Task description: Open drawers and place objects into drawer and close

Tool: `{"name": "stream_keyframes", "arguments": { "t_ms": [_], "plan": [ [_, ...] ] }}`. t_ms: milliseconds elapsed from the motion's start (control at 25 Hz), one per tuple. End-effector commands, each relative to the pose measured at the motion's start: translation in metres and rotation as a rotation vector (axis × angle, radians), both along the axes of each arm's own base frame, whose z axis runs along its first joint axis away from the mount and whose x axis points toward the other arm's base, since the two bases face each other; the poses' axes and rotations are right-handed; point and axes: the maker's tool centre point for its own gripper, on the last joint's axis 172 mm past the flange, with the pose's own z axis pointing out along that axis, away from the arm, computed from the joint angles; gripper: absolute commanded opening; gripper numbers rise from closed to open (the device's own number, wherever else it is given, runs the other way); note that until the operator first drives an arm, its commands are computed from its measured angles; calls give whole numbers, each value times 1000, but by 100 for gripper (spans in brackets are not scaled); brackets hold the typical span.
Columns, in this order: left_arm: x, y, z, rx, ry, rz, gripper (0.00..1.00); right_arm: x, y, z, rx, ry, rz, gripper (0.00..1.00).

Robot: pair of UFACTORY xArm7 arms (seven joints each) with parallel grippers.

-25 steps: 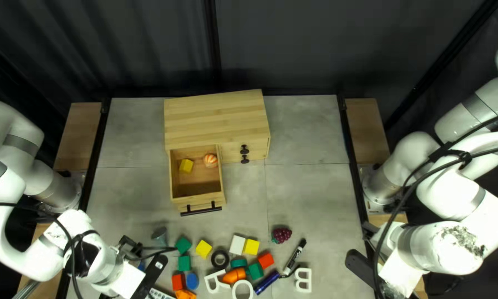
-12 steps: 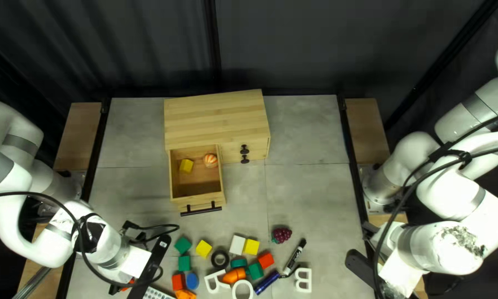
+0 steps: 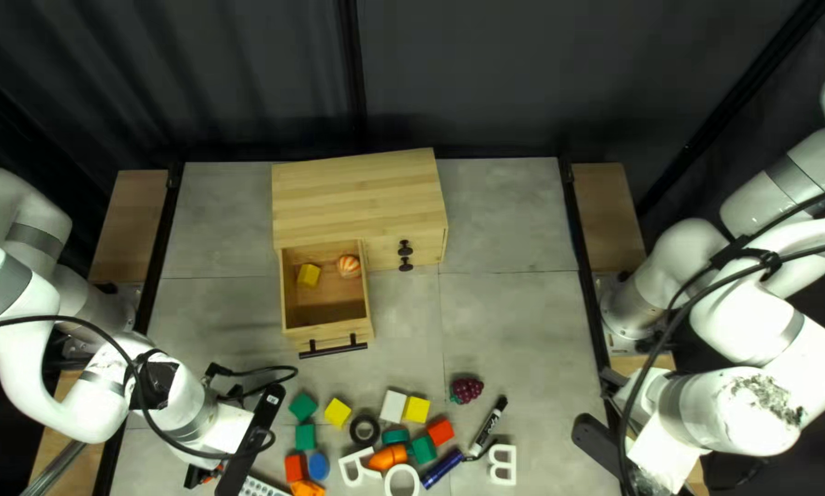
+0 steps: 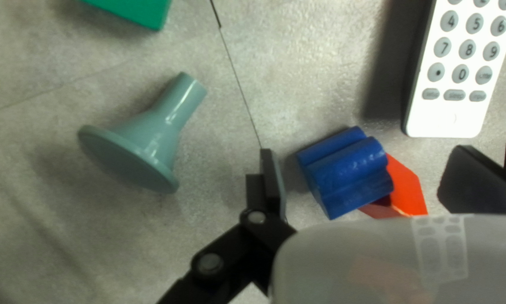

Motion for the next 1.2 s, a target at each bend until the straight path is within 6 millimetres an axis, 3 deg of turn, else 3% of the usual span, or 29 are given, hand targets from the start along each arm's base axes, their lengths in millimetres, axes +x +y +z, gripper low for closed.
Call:
{"name": "stream_keyframes", "arguments": {
  "t_ms": [40, 480, 600, 640, 680, 720, 1000, 1200],
  "plan": [
    [-3, 0, -2, 32, 14, 47, 100, 0, 0, 0, 0, 0, 0, 100],
    [-6, 3, -6, 74, 0, 144, 97, 0, 0, 0, 0, 0, 0, 100],
    [-6, 5, -6, 75, -2, 155, 88, 0, 0, 0, 0, 0, 0, 100],
    [-6, 5, -5, 76, -4, 157, 66, 0, 0, 0, 0, 0, 0, 100],
    [-6, 6, -4, 77, -5, 161, 25, 0, 0, 0, 0, 0, 0, 100],
    [-6, 8, -3, 78, -6, 163, 0, 0, 0, 0, 0, 0, 0, 100],
    [0, 7, -1, 78, -10, 159, 0, 0, 0, 0, 0, 0, 0, 100],
    [6, 13, 27, 102, -18, 159, 0, 0, 0, 0, 0, 0, 0, 100]
  ]
}}
